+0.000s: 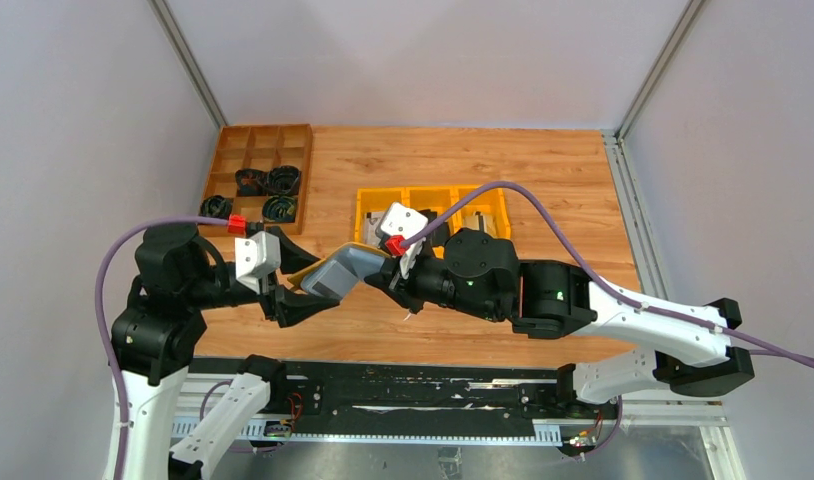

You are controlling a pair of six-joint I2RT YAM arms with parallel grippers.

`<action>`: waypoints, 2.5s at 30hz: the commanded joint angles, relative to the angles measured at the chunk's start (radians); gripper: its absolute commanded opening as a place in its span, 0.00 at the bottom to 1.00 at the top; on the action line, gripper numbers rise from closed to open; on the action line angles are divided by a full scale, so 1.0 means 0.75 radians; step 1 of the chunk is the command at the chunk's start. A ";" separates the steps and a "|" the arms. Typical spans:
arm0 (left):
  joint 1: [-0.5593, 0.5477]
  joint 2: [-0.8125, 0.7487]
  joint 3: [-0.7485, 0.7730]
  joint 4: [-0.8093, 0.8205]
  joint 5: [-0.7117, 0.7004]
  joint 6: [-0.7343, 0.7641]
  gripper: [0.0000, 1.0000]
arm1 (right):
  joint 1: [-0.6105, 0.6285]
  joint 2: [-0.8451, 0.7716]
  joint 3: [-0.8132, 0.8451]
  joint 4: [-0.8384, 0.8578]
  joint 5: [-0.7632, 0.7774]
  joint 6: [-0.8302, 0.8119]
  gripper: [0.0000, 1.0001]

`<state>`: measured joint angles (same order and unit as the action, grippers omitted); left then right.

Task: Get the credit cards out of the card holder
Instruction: Remove the credit card from the card holder.

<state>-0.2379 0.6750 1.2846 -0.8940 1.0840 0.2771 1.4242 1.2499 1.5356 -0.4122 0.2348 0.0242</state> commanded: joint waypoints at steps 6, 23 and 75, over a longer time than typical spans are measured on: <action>0.000 -0.025 -0.001 -0.005 0.053 -0.022 0.68 | -0.011 -0.034 0.003 0.041 -0.024 -0.008 0.00; 0.000 -0.075 -0.030 -0.007 0.104 -0.027 0.74 | -0.029 -0.055 -0.011 0.041 -0.055 -0.014 0.00; 0.000 -0.043 0.075 -0.105 0.042 0.091 0.34 | -0.073 -0.133 -0.087 0.070 -0.241 -0.015 0.00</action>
<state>-0.2379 0.6434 1.3369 -0.9783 1.0660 0.3618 1.3907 1.1900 1.4796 -0.4114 0.0776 0.0242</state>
